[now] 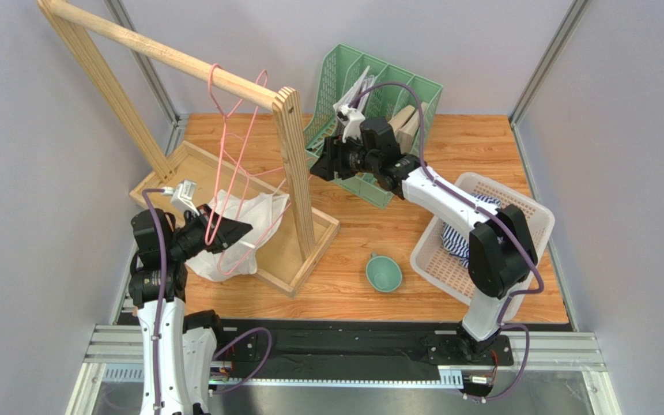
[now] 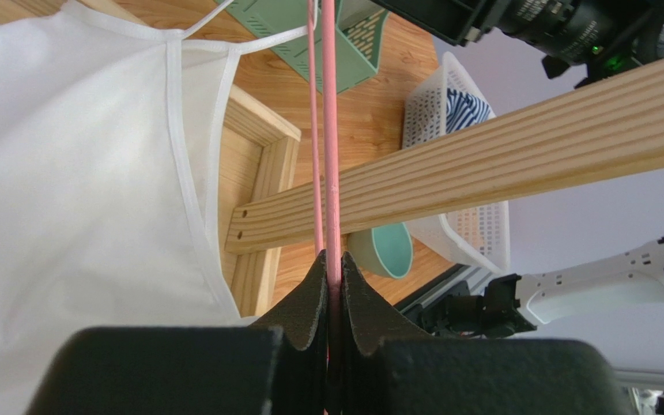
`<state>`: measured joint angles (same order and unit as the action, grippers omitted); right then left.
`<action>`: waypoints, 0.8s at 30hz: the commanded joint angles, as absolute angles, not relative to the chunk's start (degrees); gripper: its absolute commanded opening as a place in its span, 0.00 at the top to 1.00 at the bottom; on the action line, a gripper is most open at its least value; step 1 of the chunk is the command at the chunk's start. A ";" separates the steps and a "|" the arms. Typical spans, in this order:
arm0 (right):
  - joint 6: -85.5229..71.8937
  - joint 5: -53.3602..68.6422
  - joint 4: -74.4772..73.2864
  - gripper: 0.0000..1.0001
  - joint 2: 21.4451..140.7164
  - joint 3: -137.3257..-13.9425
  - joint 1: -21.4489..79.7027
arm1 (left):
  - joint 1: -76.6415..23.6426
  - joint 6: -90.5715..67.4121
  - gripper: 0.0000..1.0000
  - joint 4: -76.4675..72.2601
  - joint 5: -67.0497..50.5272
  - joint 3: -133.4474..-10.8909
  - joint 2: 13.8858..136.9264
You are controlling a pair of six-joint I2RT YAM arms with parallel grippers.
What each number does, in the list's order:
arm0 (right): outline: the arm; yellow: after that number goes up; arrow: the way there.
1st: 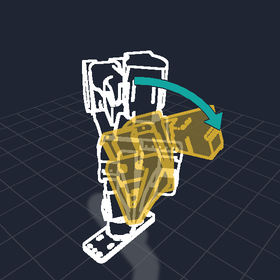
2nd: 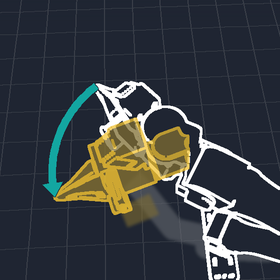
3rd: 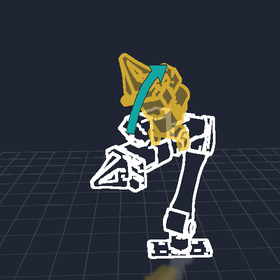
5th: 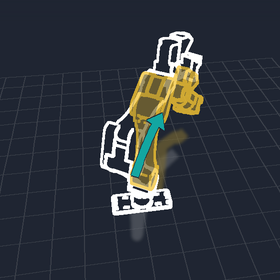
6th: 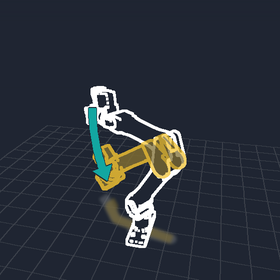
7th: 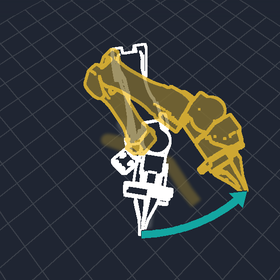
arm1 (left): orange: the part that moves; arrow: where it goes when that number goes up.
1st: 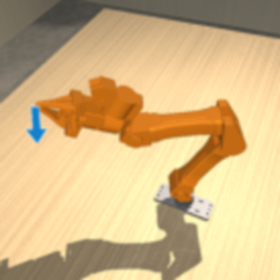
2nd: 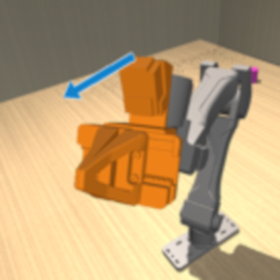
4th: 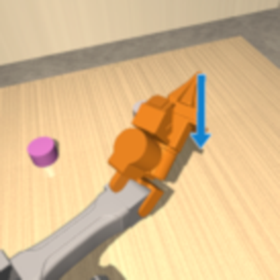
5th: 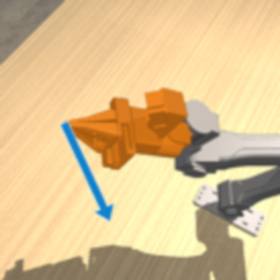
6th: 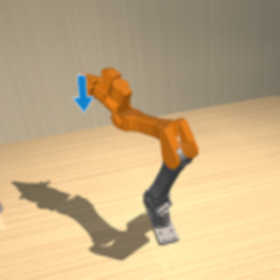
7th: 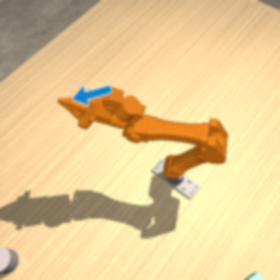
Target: Remove the tank top from the hanger
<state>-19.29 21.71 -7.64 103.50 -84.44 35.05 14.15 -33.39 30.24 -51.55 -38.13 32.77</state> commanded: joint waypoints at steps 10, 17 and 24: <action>-13.89 16.00 -10.37 0.50 109.60 -91.58 40.25 | 13.80 -32.96 1.00 30.94 -55.55 -39.02 30.15; -13.01 12.49 -11.16 0.57 107.58 -90.70 40.25 | 13.80 -32.61 1.00 31.55 -55.11 -39.46 30.59; -14.32 11.43 -12.83 0.94 108.72 -92.72 39.99 | 13.80 -31.03 1.00 34.88 -54.93 -41.66 30.15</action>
